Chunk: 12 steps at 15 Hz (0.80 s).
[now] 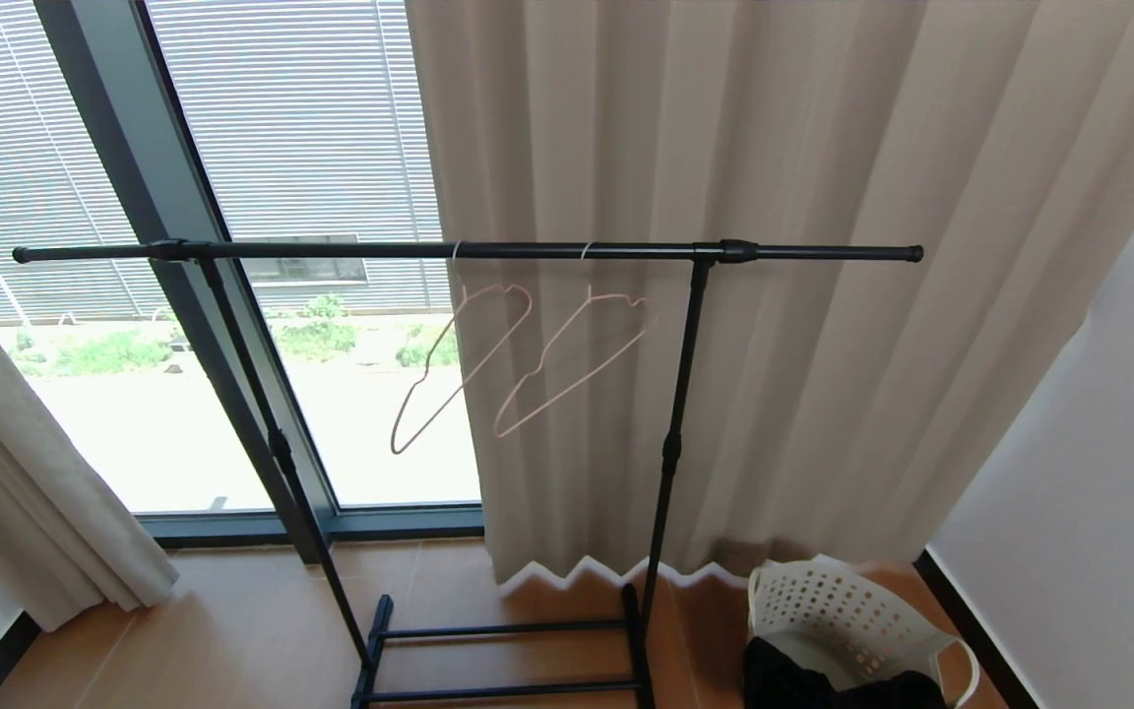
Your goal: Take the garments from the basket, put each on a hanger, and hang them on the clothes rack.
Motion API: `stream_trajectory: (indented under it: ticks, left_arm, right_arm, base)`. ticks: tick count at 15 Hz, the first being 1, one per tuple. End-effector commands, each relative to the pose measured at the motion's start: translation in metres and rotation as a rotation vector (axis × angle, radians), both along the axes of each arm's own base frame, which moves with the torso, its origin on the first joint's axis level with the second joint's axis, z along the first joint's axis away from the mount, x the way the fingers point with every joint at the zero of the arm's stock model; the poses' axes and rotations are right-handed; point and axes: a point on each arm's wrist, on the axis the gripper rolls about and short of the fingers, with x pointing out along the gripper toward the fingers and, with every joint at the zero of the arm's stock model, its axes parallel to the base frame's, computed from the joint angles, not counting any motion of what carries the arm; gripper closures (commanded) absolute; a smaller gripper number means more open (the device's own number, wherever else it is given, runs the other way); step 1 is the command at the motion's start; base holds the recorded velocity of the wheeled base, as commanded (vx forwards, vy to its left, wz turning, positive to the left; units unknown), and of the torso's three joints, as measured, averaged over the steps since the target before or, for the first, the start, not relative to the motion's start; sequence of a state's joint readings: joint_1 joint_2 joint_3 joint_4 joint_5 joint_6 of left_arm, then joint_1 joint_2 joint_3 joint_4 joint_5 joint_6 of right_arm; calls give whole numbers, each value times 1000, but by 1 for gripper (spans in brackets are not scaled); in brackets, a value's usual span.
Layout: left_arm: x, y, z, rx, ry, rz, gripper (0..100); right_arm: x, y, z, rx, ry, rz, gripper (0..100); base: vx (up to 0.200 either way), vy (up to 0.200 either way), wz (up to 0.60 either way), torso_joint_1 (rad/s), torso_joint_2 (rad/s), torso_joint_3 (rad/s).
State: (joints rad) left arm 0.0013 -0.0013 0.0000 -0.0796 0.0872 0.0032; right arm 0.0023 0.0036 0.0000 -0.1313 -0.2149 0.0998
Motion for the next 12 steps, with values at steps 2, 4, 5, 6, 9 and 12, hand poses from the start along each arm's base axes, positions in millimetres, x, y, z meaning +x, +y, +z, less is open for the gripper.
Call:
stream_trajectory:
  ticks: [2, 4, 5, 6, 9, 12]
  left_arm:
    - [0, 0, 0, 0, 1, 0, 0]
    - [0, 0, 0, 1, 1, 1, 0]
    - [0, 0, 0, 0, 1, 0, 0]
    - [0, 0, 0, 0, 1, 0, 0]
    - [0, 0, 0, 0, 1, 0, 0]
    - [0, 0, 0, 0, 1, 0, 0]
  right_arm:
    - [0, 0, 0, 0, -1, 1, 0]
    - [0, 0, 0, -2, 1, -1, 0]
    - [0, 0, 0, -3, 1, 0, 0]
    - [0, 0, 0, -2, 1, -1, 0]
    - [0, 0, 0, -3, 1, 0, 0]
    - [0, 0, 0, -8, 0, 0, 0]
  base:
    - [0, 0, 0, 0, 0, 0]
    - [0, 0, 0, 0, 0, 0]
    - [0, 0, 0, 0, 0, 0]
    - [0, 0, 0, 0, 0, 0]
    - [0, 0, 0, 0, 0, 0]
    - [0, 0, 0, 0, 0, 0]
